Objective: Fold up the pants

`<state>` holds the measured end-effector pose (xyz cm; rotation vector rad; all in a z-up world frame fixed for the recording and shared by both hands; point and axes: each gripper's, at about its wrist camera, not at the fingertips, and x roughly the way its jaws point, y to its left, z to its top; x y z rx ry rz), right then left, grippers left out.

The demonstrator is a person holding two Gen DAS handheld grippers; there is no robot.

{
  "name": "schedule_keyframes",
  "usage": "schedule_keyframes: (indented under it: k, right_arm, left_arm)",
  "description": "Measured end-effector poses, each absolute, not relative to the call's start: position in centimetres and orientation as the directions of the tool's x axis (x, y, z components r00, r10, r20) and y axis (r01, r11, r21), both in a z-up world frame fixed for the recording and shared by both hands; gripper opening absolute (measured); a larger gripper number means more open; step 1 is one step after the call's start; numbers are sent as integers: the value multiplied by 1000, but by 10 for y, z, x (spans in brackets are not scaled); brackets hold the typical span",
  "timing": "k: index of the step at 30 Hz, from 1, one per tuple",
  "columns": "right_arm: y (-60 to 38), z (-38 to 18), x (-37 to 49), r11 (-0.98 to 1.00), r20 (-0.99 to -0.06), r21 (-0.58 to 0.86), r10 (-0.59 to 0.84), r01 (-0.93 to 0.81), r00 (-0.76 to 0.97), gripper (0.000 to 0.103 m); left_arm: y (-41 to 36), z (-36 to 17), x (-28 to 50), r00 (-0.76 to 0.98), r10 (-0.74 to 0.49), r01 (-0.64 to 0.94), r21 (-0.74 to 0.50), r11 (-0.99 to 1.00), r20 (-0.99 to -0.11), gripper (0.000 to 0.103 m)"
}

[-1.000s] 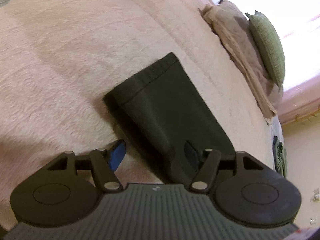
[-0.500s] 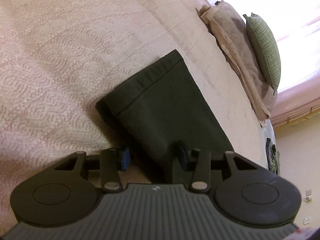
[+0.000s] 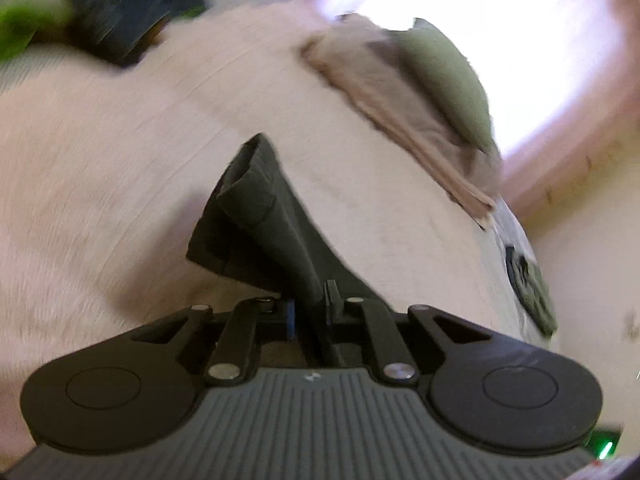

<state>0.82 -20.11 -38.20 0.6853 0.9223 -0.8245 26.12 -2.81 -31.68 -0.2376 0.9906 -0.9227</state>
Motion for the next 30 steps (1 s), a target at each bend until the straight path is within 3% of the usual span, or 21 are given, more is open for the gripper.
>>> schedule_keyframes:
  k: [5, 14, 16, 17, 18, 21, 24, 30]
  right_arm:
    - [-246, -355, -72, 230, -865, 333, -311, 914, 394, 55]
    - [-309, -322, -237, -22, -865, 284, -436, 959, 246, 55]
    - [-321, -315, -268, -58, -860, 280, -459, 958, 224, 55]
    - [-330, -311, -282, -73, -858, 279, -467, 958, 214, 55]
    - [-335, -310, -297, -91, -858, 274, -474, 958, 200, 55]
    - [-340, -312, -332, -121, -865, 251, -474, 960, 167, 55]
    - [-338, -317, -343, -115, -860, 294, -464, 949, 211, 55]
    - [-333, -344, -308, 13, -745, 587, -383, 810, 546, 55]
  left_arm:
    - [-58, -267, 221, 220, -798, 717, -462, 522, -561, 9]
    - [-144, -217, 75, 32, -873, 907, -352, 230, -488, 11]
    - [-170, -230, 36, -75, -854, 912, -381, 150, -515, 24]
    - [-183, -243, 19, -138, -830, 902, -415, 120, -540, 40]
    - [-194, -257, 5, -178, -800, 891, -439, 116, -573, 41]
    - [-211, -299, -23, -234, -686, 885, -443, 143, -689, 39]
    - [-201, -309, -21, -188, -657, 900, -396, 183, -730, 38]
    - [-192, -312, 18, -22, -614, 918, -260, 301, -789, 37]
